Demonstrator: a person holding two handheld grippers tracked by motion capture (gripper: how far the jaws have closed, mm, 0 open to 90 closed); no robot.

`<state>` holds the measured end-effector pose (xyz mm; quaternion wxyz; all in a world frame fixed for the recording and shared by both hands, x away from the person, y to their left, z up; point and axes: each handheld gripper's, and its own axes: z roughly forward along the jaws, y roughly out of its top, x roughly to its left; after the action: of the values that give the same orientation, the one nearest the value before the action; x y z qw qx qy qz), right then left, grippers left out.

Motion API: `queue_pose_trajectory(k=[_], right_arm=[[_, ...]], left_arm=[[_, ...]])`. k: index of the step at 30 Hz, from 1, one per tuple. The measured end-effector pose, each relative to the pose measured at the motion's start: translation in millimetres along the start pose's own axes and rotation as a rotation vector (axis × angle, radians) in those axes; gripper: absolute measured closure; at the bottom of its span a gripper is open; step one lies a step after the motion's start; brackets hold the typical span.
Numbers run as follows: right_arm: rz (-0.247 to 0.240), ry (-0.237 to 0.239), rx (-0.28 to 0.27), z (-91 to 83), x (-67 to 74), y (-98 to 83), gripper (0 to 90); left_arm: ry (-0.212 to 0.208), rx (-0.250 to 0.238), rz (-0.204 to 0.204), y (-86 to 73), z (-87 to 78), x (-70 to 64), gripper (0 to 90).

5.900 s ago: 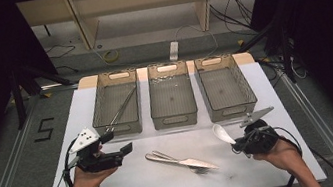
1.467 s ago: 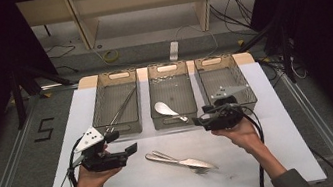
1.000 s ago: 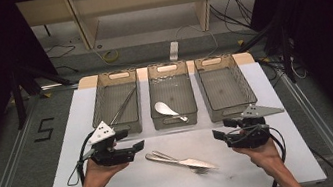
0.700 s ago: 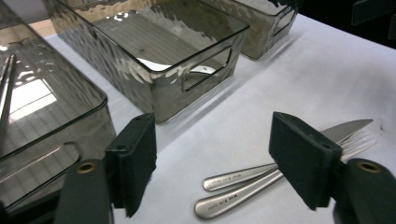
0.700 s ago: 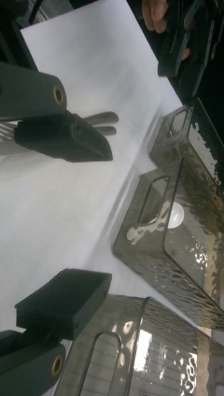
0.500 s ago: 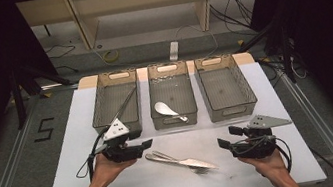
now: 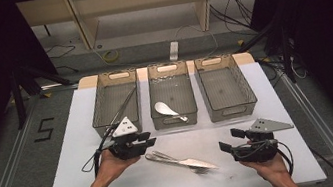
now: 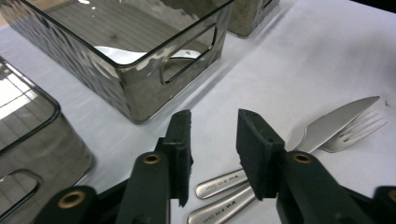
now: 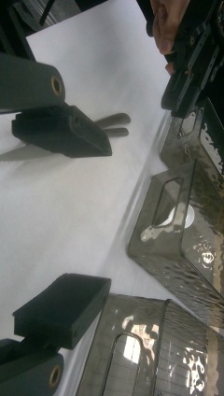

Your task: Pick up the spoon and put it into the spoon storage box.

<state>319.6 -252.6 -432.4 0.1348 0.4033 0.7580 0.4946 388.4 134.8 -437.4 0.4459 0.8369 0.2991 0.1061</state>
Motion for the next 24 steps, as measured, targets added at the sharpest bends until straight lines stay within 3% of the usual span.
queue_pose_trajectory(k=[10,17,21,24], right_arm=[[0.006,-0.011,-0.004,-1.3,-1.1,-0.5,28.4],[0.004,-0.011,-0.003,-1.7,-0.8,-0.8,28.3],[0.001,-0.016,-0.005,-2.2,-1.1,-0.7,28.5],[0.002,-0.016,-0.004,-2.7,-1.3,-0.9,28.4]], left_arm=[[-0.01,0.034,0.008,1.2,7.9,1.5,79.6],[-0.012,0.076,0.039,2.1,15.8,0.4,88.0],[-0.026,0.132,0.082,2.1,23.5,-4.4,88.8],[-0.035,0.145,0.08,1.3,26.7,-5.6,88.8]])
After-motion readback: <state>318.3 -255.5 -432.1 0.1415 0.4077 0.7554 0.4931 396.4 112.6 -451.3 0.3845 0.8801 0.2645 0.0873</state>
